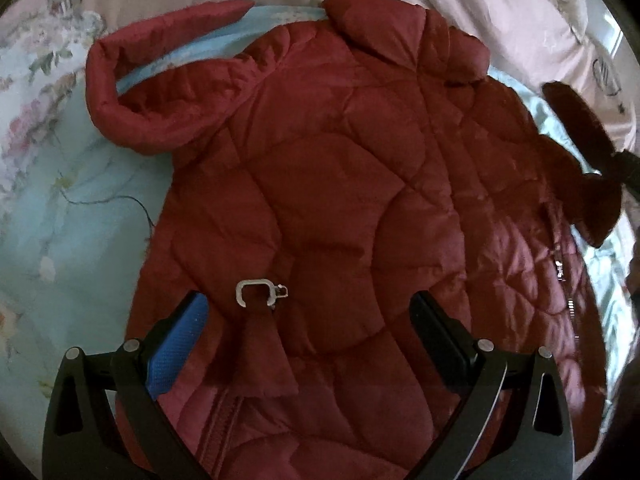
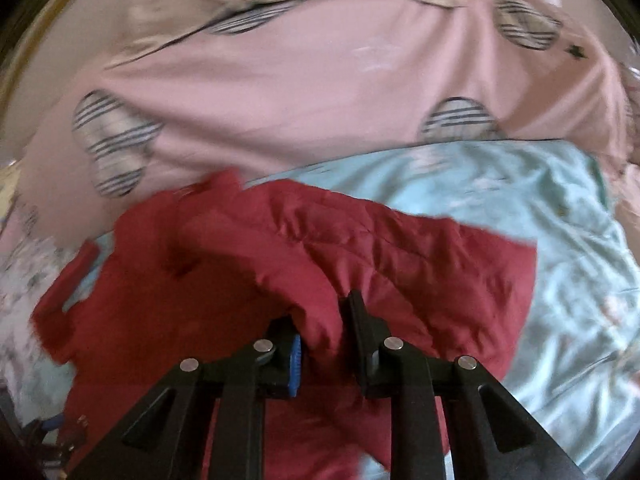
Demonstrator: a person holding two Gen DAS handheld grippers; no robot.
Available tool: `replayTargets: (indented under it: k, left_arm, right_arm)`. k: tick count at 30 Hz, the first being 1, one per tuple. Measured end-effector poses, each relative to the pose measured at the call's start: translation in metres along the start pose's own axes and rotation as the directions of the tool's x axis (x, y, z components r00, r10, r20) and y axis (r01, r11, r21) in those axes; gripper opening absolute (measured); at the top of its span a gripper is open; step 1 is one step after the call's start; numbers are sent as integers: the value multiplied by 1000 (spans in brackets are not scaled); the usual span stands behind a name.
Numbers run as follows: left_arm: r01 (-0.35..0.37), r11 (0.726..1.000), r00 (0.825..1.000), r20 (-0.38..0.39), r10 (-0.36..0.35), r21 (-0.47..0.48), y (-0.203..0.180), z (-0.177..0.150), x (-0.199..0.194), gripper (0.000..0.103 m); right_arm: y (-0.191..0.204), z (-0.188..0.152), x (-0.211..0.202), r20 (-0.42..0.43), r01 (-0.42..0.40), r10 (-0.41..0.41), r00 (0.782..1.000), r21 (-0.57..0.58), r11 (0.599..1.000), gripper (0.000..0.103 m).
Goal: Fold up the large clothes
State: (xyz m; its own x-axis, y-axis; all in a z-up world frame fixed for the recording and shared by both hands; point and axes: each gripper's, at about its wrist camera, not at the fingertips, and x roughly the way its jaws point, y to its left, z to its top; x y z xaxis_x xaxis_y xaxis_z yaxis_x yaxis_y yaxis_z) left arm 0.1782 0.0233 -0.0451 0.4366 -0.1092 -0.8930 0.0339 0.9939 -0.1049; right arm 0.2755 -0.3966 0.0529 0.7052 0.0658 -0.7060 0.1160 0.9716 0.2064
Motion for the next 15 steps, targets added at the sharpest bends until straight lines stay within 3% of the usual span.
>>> replayTargets:
  k: [3,7,15]
  left_arm:
    - [23,1000,1000,11,-23,-7,3,0,-3,101]
    - [113,993,994,9,-112,-44,12,3,-5,101]
    - [303,947,953,37,-301,-102,23,34,-11,101]
  right_arm:
    - [36,-11,9,-21,-63,62,998,-37,997,20]
    - [84,-29,26,-72,-133,126,989,-88,987,20]
    - [146,-68,63,-181,-268,226,957,-252,930,20]
